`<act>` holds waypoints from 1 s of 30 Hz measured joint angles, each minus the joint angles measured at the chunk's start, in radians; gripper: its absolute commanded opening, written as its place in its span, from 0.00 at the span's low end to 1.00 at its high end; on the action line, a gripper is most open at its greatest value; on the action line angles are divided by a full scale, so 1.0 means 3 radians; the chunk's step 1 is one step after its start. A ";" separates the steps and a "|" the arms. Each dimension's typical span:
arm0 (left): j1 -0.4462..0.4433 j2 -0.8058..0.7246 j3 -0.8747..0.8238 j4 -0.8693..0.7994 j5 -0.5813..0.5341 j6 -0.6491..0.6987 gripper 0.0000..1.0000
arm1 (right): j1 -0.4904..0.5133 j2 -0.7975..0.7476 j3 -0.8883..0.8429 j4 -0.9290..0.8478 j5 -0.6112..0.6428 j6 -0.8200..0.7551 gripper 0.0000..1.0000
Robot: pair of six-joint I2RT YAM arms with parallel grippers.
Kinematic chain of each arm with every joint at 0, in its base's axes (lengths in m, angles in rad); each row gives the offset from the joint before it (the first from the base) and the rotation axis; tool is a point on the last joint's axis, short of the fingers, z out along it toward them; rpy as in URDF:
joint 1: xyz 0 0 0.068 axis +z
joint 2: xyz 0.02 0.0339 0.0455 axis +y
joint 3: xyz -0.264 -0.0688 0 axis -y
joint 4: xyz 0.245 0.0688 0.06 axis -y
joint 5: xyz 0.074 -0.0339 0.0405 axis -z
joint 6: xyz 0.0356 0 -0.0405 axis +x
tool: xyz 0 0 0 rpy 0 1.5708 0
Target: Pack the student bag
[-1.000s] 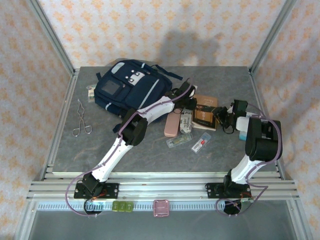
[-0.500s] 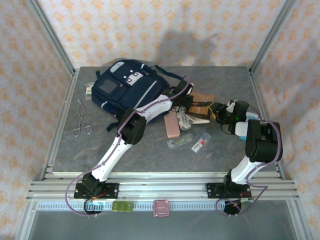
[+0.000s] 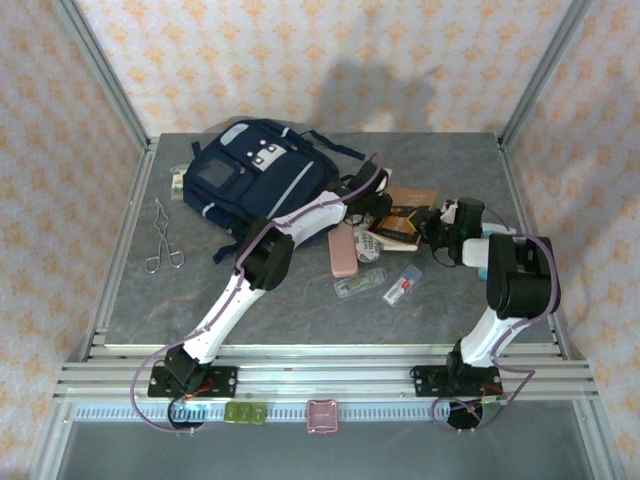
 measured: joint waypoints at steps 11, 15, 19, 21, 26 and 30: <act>0.0117 -0.1128 -0.1005 0.0337 0.0233 -0.0334 0.56 | -0.0184 -0.1185 0.0375 -0.0913 0.0426 -0.0347 0.00; 0.0258 -0.1972 -0.1665 0.0805 0.0315 -0.0486 0.63 | -0.0183 -0.1467 0.0478 -0.0987 0.0319 -0.0376 0.00; 0.0417 -0.2944 -0.2641 0.1459 0.0473 -0.0657 0.72 | -0.0128 -0.1601 0.0575 -0.1035 0.0108 -0.0399 0.00; 0.0486 -0.3310 -0.3031 0.1685 0.0554 -0.0715 0.72 | -0.0048 -0.1630 0.0608 -0.1030 0.0004 -0.0411 0.00; 0.0669 -0.3905 -0.3737 0.2071 0.0900 -0.0806 0.78 | 0.0289 -0.1690 0.0660 -0.1001 -0.0336 -0.0469 0.00; 0.0776 -0.4142 -0.4190 0.2324 0.1151 -0.0917 0.82 | 0.0553 -0.1719 0.0675 -0.0843 -0.0612 -0.0467 0.00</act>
